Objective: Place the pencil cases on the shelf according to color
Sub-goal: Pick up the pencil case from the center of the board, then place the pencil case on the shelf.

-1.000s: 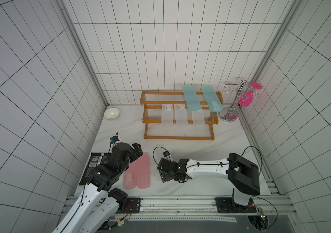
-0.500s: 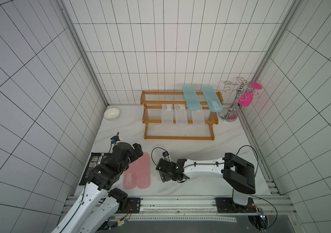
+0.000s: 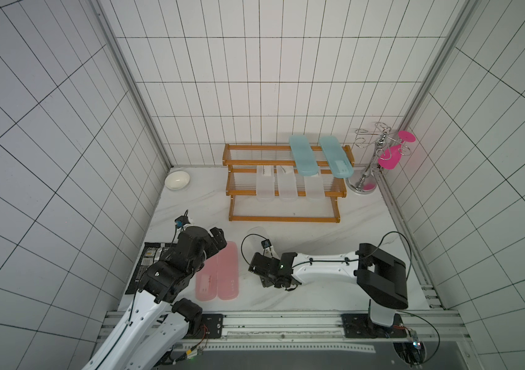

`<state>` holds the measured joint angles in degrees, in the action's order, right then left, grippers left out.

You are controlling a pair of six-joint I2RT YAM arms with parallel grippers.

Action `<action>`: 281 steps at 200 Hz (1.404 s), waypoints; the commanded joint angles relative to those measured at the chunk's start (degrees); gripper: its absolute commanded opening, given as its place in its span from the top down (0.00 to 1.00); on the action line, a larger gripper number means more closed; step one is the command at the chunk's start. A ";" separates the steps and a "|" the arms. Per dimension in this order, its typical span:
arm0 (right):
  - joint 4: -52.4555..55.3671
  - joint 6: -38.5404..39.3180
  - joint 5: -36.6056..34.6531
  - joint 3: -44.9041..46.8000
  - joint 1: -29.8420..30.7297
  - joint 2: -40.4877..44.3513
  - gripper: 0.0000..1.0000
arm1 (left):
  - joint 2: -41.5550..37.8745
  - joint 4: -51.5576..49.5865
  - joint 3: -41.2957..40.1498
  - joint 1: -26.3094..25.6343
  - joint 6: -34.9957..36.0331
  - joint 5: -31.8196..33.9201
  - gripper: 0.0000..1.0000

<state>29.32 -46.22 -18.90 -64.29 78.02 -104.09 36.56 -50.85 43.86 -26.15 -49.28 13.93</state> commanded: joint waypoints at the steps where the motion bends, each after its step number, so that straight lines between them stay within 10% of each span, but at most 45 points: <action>1: 3.99 -1.15 -4.42 -1.06 0.87 4.57 0.34 | -1.43 -0.04 0.86 -0.13 0.50 1.25 0.02; 149: 16.20 -1.25 -6.58 -18.67 0.11 12.68 0.40 | 6.64 4.58 9.57 9.15 7.92 2.72 0.02; 281: 25.52 2.90 0.00 -52.75 -11.29 -9.77 0.39 | 8.31 4.82 12.35 10.86 11.20 0.51 0.02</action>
<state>49.95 -45.19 -18.48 -109.10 68.49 -110.24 45.04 -46.50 54.26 -15.64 -40.42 15.27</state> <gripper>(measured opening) 0.749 0.984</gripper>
